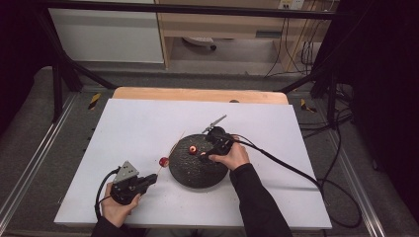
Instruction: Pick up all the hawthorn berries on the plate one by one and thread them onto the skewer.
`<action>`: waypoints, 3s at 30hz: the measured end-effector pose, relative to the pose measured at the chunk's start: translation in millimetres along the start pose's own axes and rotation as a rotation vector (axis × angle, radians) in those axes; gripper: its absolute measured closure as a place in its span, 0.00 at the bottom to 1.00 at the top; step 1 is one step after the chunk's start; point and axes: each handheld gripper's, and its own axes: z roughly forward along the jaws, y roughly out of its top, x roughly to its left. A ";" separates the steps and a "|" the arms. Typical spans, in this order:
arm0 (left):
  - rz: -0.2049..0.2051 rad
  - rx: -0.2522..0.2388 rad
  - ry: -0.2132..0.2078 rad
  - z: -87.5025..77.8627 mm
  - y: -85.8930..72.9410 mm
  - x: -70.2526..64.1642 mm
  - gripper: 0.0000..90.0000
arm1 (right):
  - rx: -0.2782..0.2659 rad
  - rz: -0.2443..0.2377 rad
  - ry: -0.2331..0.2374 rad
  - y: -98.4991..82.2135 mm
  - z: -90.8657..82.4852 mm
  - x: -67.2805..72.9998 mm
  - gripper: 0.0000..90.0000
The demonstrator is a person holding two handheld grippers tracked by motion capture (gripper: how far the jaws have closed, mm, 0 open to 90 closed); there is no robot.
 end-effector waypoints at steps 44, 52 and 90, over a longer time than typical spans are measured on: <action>0.003 0.006 0.000 1.3 -0.2 -0.7 0.98 | 0.037 0.066 0.061 6.8 11.3 -1.4 0.67; 0.007 0.005 0.000 1.0 -0.2 -1.1 0.98 | -0.050 0.123 0.081 4.3 -1.3 3.9 0.67; 0.009 -0.002 -0.002 1.0 -1.1 -3.9 0.98 | -0.664 0.513 0.201 -54.9 -2.9 29.5 0.68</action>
